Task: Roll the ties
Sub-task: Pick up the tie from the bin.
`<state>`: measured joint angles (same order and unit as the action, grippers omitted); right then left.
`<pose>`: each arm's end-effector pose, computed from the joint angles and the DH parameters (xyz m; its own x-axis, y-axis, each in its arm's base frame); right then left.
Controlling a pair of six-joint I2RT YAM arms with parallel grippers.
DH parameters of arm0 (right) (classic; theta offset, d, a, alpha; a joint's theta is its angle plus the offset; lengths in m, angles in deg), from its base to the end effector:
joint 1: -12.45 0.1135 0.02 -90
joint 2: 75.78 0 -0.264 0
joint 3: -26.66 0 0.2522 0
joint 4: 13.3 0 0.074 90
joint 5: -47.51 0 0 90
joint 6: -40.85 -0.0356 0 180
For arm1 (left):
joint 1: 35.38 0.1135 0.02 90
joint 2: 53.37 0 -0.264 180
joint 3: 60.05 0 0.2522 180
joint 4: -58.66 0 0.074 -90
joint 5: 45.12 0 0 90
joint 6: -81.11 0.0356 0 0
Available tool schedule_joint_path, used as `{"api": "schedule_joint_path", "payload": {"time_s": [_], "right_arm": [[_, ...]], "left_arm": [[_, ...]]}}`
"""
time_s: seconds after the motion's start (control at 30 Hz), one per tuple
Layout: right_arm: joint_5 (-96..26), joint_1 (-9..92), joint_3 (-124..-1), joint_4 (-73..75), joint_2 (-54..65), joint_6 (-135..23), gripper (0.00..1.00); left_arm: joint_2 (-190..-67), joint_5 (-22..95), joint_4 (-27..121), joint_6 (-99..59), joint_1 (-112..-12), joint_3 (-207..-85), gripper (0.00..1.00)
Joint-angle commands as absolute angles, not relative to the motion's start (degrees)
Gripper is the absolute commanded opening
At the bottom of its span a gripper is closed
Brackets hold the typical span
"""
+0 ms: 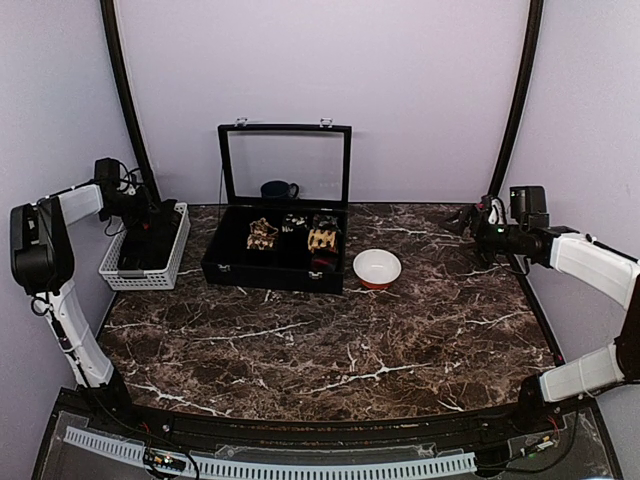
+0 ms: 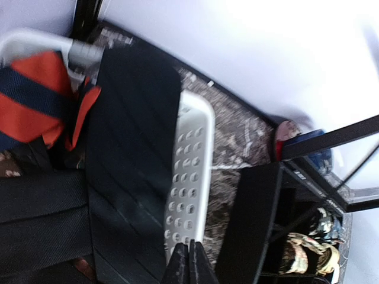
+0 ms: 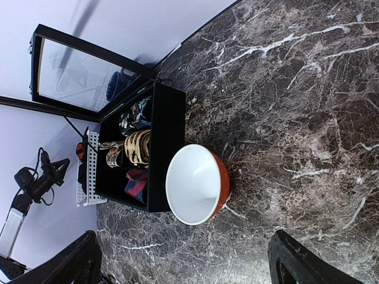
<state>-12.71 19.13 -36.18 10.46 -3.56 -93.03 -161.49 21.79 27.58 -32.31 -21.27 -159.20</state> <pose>0.2721 0.0497 0.2664 -0.7477 0.5182 -0.4153 0.0059 0.6306 0.7761 0.4233 0.0920 0.2564 -0.5992 -0.5276 -0.6021 -0.1867 0.8234 -0.5358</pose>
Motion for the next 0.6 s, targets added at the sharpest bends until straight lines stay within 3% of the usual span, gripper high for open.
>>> {"api": "schedule_joint_path", "payload": {"time_s": [0.0,0.1,0.2,0.27,0.4,0.57], "right_arm": [[-12.1,18.8,-35.6,7.6,-5.1,-93.9,0.98],[-12.0,18.8,-34.8,7.2,-5.9,-94.6,0.98],[-12.0,18.8,-34.2,6.9,-6.5,-95.1,0.98],[-11.9,18.8,-34.0,7.1,-6.7,-95.1,0.98],[-11.9,18.8,-34.1,7.8,-7.3,-95.1,0.98],[-12.7,18.8,-34.0,8.8,-7.9,-94.9,0.98]], "left_arm": [[-155.6,20.7,28.3,-30.3,-21.0,-158.5,0.00],[-154.8,24.0,26.0,-29.1,-20.9,-159.0,0.01],[-159.6,26.0,20.8,-27.1,-20.7,-163.5,0.38],[-163.0,25.6,20.4,-26.6,-20.5,-165.5,0.49],[-168.4,25.8,20.2,-26.8,-20.1,-168.9,0.60],[-171.9,26.6,18.0,-27.5,-19.8,-170.9,0.61]]}}
